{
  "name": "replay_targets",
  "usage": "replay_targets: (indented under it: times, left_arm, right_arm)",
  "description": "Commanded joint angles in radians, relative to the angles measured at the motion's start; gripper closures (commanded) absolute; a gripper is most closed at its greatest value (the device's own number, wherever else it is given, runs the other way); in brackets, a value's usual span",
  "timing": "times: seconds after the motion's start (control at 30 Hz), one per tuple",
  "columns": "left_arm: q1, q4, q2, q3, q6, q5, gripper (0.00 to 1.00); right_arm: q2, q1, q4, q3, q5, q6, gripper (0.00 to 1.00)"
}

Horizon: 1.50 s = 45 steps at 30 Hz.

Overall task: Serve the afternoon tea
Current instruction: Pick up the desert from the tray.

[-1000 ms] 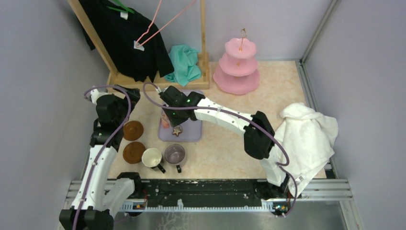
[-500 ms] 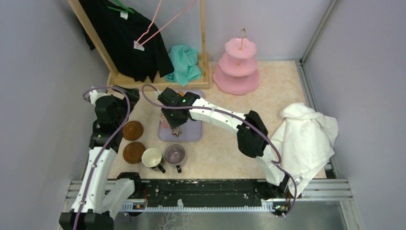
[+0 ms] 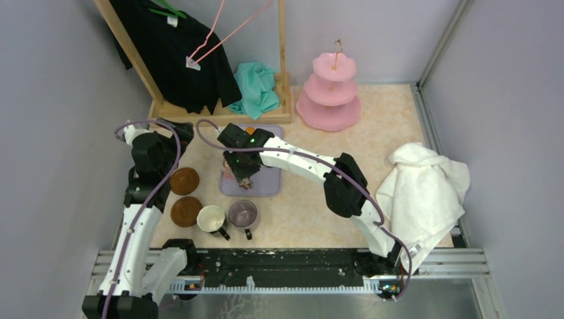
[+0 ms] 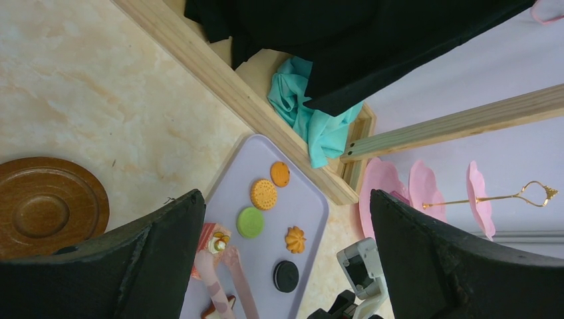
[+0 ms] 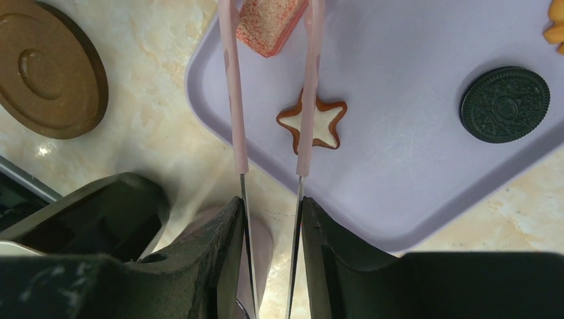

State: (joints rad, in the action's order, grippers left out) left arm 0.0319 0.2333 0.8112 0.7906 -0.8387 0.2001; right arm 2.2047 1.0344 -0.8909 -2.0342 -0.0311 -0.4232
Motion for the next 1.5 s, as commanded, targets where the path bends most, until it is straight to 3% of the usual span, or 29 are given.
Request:
replay_targets:
  times: [0.0, 0.57, 0.73, 0.9, 1.47]
  left_arm:
    - [-0.005, 0.003, -0.013, 0.021, -0.005, -0.004, 0.02]
    - [-0.003, -0.003, -0.018, 0.010, -0.007, -0.009, 0.02]
    - [-0.004, 0.000, -0.018, 0.010, -0.005, -0.002, 0.01]
    - [-0.003, 0.000, -0.018, 0.008, -0.008, -0.004, 0.01]
    - [-0.009, 0.001, -0.026, -0.011, -0.008, 0.022, 0.01]
  right_arm:
    - [0.013, 0.009, -0.008, -0.089, 0.005, -0.009, 0.64]
    - [0.090, 0.009, -0.068, -0.182, -0.006, -0.009, 0.61]
    - [0.076, 0.009, -0.067, -0.166, -0.046, -0.008, 0.70]
    - [0.025, 0.009, -0.034, -0.103, -0.092, -0.003, 0.81]
    - [-0.331, 0.016, 0.149, 0.268, -0.237, 0.071, 0.85]
